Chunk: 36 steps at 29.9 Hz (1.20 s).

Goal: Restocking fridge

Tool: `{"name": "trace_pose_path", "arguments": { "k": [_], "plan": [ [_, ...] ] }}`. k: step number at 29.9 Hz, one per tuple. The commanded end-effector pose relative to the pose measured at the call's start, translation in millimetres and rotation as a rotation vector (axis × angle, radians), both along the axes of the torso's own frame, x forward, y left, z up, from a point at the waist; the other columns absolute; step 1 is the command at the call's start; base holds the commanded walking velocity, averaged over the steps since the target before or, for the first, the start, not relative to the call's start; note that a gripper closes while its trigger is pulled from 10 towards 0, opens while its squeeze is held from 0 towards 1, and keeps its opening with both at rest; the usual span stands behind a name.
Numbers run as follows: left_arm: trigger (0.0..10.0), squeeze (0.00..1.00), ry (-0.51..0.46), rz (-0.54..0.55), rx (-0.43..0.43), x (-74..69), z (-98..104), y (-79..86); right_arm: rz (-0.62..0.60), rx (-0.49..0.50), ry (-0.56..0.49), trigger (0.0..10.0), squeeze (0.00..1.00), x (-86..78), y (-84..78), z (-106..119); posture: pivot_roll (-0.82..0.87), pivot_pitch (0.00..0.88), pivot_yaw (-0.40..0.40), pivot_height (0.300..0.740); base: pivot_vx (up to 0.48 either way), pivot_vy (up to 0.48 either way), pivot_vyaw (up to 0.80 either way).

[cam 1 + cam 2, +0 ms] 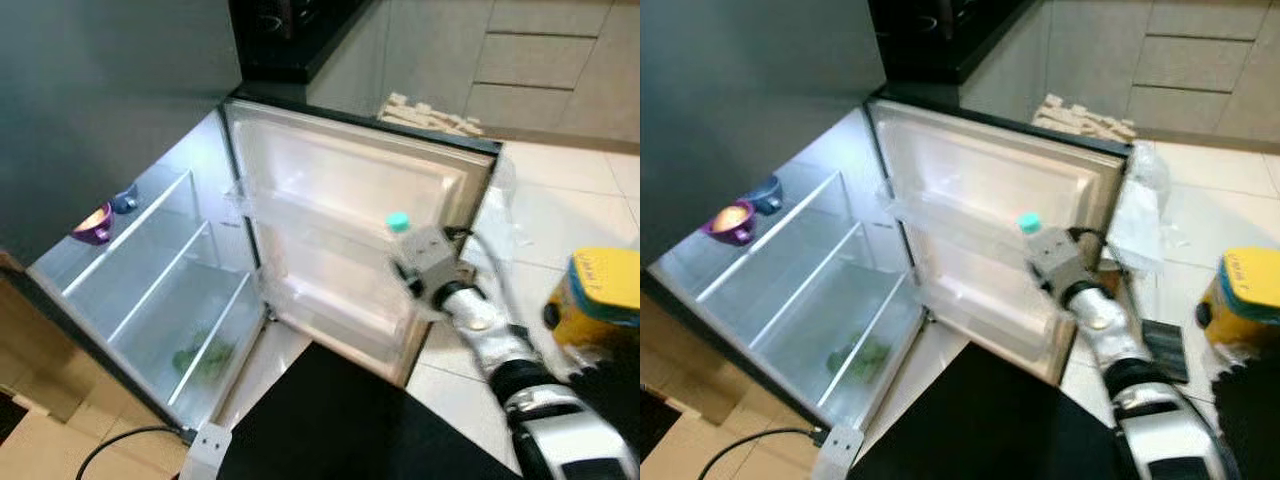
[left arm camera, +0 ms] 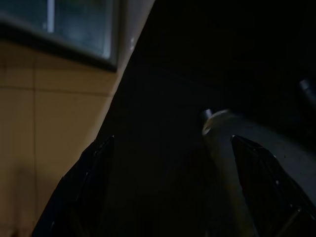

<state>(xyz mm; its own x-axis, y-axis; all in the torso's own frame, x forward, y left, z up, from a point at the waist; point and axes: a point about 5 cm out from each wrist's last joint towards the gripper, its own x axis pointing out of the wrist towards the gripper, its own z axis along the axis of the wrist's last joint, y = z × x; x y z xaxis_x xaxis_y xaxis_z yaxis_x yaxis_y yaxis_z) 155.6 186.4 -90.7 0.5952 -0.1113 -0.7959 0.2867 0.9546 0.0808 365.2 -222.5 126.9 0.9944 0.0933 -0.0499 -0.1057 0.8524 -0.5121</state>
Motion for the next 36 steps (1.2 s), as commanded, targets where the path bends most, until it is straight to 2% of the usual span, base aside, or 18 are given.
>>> {"name": "trace_pose_path", "arguments": {
  "k": [1,2,5,8,9,12,15,19,22,23,24,25,26,27,28,33,34,36],
  "plan": [
    [10.0,0.00,0.002,-0.024,0.020,-1.3,0,5.1,-0.045,-0.005,-0.057,10.0,0.00,3.5,-4.5,10,0.09,0.116,0.086,0.740,0.000,0.000,0.00],
    [10.0,0.00,-0.005,-0.025,0.016,1.5,1,3.8,-0.108,-0.011,-0.087,10.0,0.00,3.7,-16.5,17,0.09,0.113,0.086,0.740,0.000,0.000,0.00],
    [10.0,0.00,-0.011,-0.027,0.012,3.6,2,2.3,-0.140,-0.004,-0.109,10.0,0.00,3.3,-22.7,20,0.08,0.107,0.086,0.740,0.000,0.000,0.00],
    [10.0,0.00,-0.019,-0.034,0.005,7.6,3,-1.6,-0.120,0.049,-0.109,10.0,0.00,1.3,-22.1,18,0.07,0.100,0.086,0.740,0.000,0.000,0.00],
    [10.0,0.00,-0.021,-0.036,0.003,9.0,3,-3.2,-0.092,0.097,-0.100,10.0,0.00,-0.7,-19.1,14,0.07,0.091,0.085,0.740,0.000,0.000,0.00],
    [10.0,0.00,-0.022,-0.038,0.001,10.0,4,-4.7,-0.063,0.133,-0.090,10.0,0.00,-3.1,-15.8,10,0.06,0.089,0.085,0.740,0.000,0.000,0.00],
    [10.0,0.00,-0.025,-0.042,-0.007,14.3,5,-10.4,0.042,0.228,-0.022,10.0,0.00,-16.1,-5.4,-13,0.04,0.065,0.081,0.740,0.000,0.000,0.00],
    [10.0,0.00,-0.026,-0.039,-0.012,17.5,5,-12.8,0.035,0.217,0.025,10.0,0.00,-23.2,-6.9,-27,0.03,0.046,0.079,0.740,0.000,0.000,0.00],
    [10.0,0.00,-0.027,-0.039,-0.021,21.5,7,-16.6,-0.002,0.222,0.111,10.0,0.00,-35.6,-12.9,-49,0.01,0.023,0.074,0.740,0.000,0.000,0.00],
    [10.0,0.00,-0.025,-0.038,-0.022,23.5,7,-18.2,-0.028,0.229,0.165,10.0,0.00,-44.5,-15.9,-63,-0.01,0.000,0.070,0.740,0.000,0.000,0.00],
    [10.0,0.00,-0.021,-0.034,-0.024,26.0,8,-20.2,-0.069,0.227,0.258,10.0,0.00,-61.3,-19.6,-87,-0.01,0.000,0.068,0.740,0.000,0.000,0.00],
    [10.0,0.00,-0.021,-0.034,-0.024,26.0,8,-20.2,-0.069,0.227,0.258,10.0,0.00,-61.3,-19.6,-87,-0.01,0.000,0.068,0.740,0.000,0.000,0.00],
    [10.0,0.00,-0.015,-0.031,-0.028,28.1,8,-22.0,-0.112,0.219,0.347,10.0,0.00,-78.6,-22.2,-109,-0.03,0.000,0.065,0.740,0.000,0.000,0.00],
    [10.0,0.00,-0.012,-0.031,-0.030,28.8,8,-22.8,-0.129,0.221,0.381,10.0,0.00,-85.7,-23.0,-117,-0.03,0.000,0.065,0.740,0.000,0.000,0.00],
    [10.0,0.00,-0.012,-0.031,-0.030,28.8,8,-22.8,-0.129,0.221,0.381,10.0,0.00,-85.7,-23.0,-117,-0.03,0.000,0.065,0.740,0.000,0.000,0.00],
    [10.0,0.00,0.006,-0.012,-0.030,32.1,9,-24.7,-0.187,0.218,0.592,10.0,0.00,-125.3,-17.4,-158,-0.05,0.000,0.042,0.740,0.000,0.000,0.00],
    [10.0,0.00,0.006,-0.012,-0.030,32.1,9,-24.7,-0.187,0.218,0.592,10.0,0.00,-125.3,-17.4,-158,-0.05,0.000,0.042,0.740,0.000,0.000,0.00],
    [10.0,0.00,0.013,0.018,-0.031,32.5,8,-24.9,-0.183,0.190,0.707,10.0,0.00,-144.8,-9.3,-176,-0.04,0.000,0.019,0.740,0.000,0.000,0.00]
  ]
}}
